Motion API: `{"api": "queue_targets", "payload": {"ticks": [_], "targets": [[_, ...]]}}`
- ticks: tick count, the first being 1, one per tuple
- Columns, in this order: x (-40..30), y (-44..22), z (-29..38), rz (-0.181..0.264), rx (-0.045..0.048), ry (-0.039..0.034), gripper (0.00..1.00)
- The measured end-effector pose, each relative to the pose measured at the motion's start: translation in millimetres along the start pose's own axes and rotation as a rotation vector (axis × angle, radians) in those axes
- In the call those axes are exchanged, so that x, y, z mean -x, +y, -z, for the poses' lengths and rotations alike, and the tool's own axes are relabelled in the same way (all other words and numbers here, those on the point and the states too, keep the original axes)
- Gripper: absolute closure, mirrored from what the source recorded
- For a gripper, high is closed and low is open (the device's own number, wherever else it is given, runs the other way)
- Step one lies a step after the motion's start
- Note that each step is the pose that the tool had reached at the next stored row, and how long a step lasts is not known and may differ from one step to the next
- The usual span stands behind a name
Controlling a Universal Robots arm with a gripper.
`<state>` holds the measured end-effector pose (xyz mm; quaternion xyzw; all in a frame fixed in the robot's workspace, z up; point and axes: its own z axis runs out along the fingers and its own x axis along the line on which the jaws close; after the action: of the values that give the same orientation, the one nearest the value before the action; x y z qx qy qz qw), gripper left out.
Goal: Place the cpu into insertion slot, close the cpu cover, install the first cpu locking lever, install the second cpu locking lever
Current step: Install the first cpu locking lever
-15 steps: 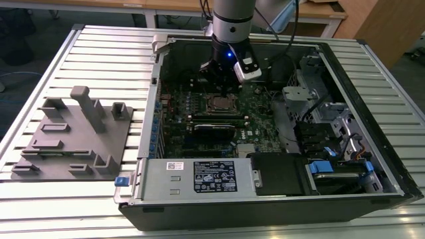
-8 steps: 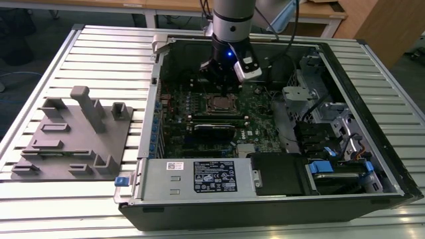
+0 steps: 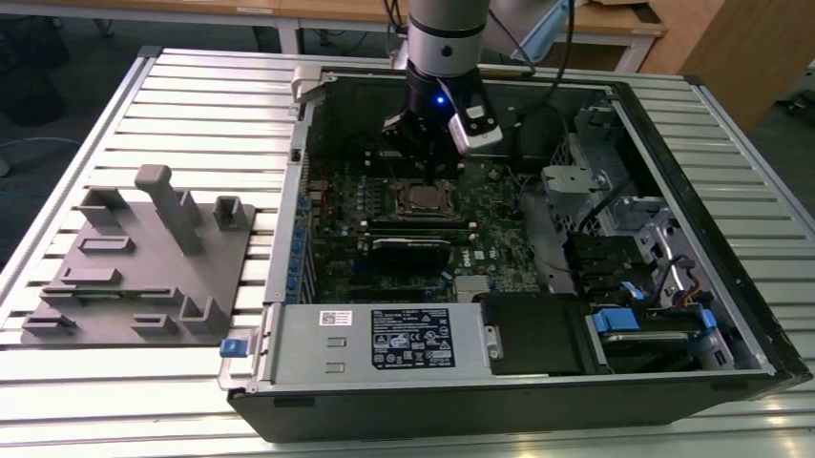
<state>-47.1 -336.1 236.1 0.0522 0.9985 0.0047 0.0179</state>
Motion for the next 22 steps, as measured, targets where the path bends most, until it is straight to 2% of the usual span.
{"api": "queue_targets", "payload": {"ticks": [15,22], "targets": [[-0.8,0.0,2.2,0.0,-0.0001,0.0,0.9],[-14.5,-1.6,2.5,0.0,0.0,-0.0001,0.9]]}}
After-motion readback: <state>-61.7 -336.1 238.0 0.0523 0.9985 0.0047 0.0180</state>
